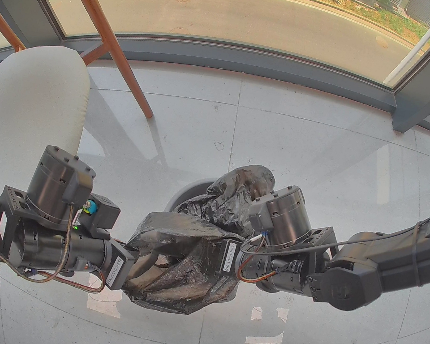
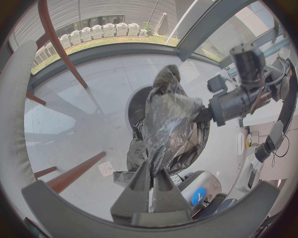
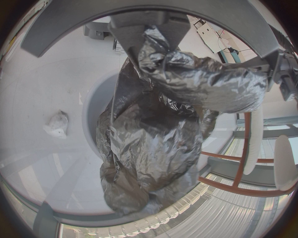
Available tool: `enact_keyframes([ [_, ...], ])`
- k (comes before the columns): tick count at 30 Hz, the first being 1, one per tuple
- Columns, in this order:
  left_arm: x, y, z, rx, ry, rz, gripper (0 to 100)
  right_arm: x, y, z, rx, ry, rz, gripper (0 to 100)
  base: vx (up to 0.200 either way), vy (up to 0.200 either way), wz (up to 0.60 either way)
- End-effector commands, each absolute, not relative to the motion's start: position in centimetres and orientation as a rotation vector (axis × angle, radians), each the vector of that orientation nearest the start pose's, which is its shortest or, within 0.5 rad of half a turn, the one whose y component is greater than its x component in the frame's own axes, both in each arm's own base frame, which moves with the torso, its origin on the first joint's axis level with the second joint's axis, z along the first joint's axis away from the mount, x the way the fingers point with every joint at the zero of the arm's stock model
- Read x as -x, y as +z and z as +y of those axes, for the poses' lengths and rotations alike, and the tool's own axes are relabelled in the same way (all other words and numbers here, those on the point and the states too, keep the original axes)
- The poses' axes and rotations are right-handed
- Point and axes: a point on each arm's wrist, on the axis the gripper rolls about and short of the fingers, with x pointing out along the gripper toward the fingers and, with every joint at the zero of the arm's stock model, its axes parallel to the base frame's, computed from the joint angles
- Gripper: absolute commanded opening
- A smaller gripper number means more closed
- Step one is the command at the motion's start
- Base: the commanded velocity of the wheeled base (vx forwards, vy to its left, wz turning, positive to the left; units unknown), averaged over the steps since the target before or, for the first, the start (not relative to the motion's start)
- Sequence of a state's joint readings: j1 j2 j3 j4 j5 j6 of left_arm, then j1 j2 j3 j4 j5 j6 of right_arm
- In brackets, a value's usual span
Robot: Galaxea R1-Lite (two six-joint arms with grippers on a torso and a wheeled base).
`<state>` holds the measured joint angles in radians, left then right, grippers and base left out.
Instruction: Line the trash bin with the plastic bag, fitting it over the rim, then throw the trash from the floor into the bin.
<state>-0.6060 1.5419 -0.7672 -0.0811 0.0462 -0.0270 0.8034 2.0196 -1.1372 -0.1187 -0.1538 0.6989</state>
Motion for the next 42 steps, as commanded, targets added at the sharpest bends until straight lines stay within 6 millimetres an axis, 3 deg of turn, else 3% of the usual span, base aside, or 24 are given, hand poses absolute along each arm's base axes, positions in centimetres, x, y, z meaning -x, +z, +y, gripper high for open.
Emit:
enact_keyframes([
  [1, -21.1, 17.0, -14.5, -0.193, -0.526, 0.663, 0, -27.9, 9.9, 25.4, -0.300, 0.286, 0.883, 0, 0.000, 0.000, 0.00],
  [7, -23.8, 16.6, -16.2, -0.193, -0.520, 0.671, 0, -29.9, 11.0, 22.3, -0.253, 0.251, 0.829, 0, 0.000, 0.000, 0.00],
  [9, -25.4, 16.6, -17.3, -0.175, -0.517, 0.661, 0, -30.6, 11.9, 20.7, -0.165, 0.265, 0.784, 0, 0.000, 0.000, 0.00],
  [18, -27.5, 17.1, -18.9, -0.142, -0.513, 0.634, 0, -30.2, 13.9, 19.4, -0.157, 0.318, 0.717, 0, 0.000, 0.000, 0.00],
  [22, -27.5, 17.2, -19.0, -0.141, -0.513, 0.630, 0, -29.7, 13.2, 19.2, -0.133, 0.343, 0.680, 0, 0.000, 0.000, 0.00],
  [27, -27.7, 16.8, -19.1, -0.143, -0.511, 0.632, 0, -28.4, 10.6, 18.4, -0.007, 0.410, 0.656, 0, 0.000, 0.000, 0.00],
  [33, -27.1, 16.4, -18.8, -0.145, -0.510, 0.653, 0, -27.9, 10.7, 18.7, 0.003, 0.498, 0.513, 0, 0.000, 0.000, 0.00],
  [34, -26.9, 16.2, -18.9, -0.149, -0.515, 0.656, 0, -27.8, 10.8, 18.8, -0.004, 0.510, 0.501, 100, 0.000, 0.000, 0.00],
  [36, -26.8, 16.0, -18.8, -0.153, -0.515, 0.667, 0, -27.2, 11.5, 19.6, -0.030, 0.546, 0.482, 100, 0.000, 0.000, 0.00],
  [37, -26.7, 15.8, -18.8, -0.156, -0.515, 0.671, 0, -26.1, 12.7, 20.2, -0.082, 0.595, 0.465, 100, 0.000, 0.000, 0.00],
  [38, -26.7, 15.8, -18.8, -0.156, -0.515, 0.671, 0, -26.1, 12.7, 20.2, -0.082, 0.595, 0.465, 100, 0.000, 0.000, 0.00],
  [42, -25.9, 15.8, -18.4, -0.161, -0.523, 0.676, 0, -23.6, 16.5, 19.6, -0.229, 0.711, 0.449, 100, 0.000, 0.000, 0.00],
])
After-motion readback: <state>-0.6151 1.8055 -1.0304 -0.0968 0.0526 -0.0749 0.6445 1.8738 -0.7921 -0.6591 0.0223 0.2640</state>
